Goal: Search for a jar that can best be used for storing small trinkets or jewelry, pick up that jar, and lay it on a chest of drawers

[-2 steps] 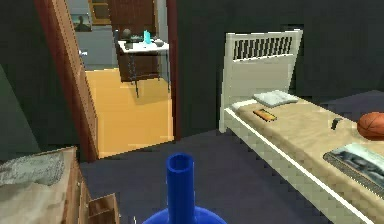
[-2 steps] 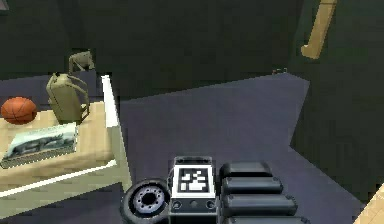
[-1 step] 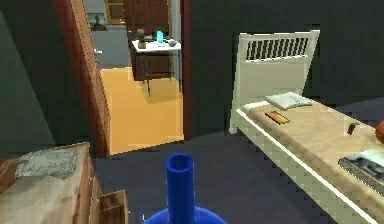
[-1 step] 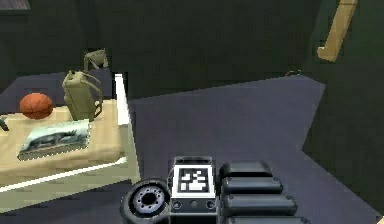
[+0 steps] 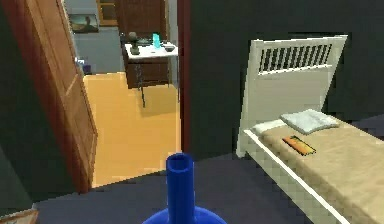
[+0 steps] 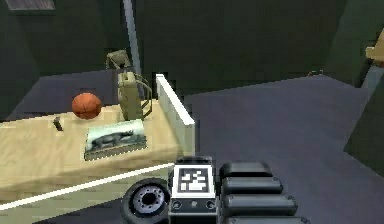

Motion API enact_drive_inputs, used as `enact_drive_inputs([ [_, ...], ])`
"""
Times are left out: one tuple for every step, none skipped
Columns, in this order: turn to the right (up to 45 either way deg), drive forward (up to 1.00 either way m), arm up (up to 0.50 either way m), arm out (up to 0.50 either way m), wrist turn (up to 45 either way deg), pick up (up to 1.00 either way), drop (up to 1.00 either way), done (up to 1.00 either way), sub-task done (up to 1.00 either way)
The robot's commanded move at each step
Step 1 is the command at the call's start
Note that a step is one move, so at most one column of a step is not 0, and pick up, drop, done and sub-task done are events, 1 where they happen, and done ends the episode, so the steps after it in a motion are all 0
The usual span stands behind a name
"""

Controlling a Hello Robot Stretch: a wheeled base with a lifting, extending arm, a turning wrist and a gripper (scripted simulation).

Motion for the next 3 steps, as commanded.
enact_drive_inputs([
  [-18.0,0.00,0.00,0.00,0.0,0.00,0.00,0.00,0.00],
  [0.0,0.80,0.00,0.00,0.0,0.00,0.00,0.00,0.00],
  [-45.0,0.00,0.00,0.00,0.0,0.00,0.00,0.00,0.00],
])
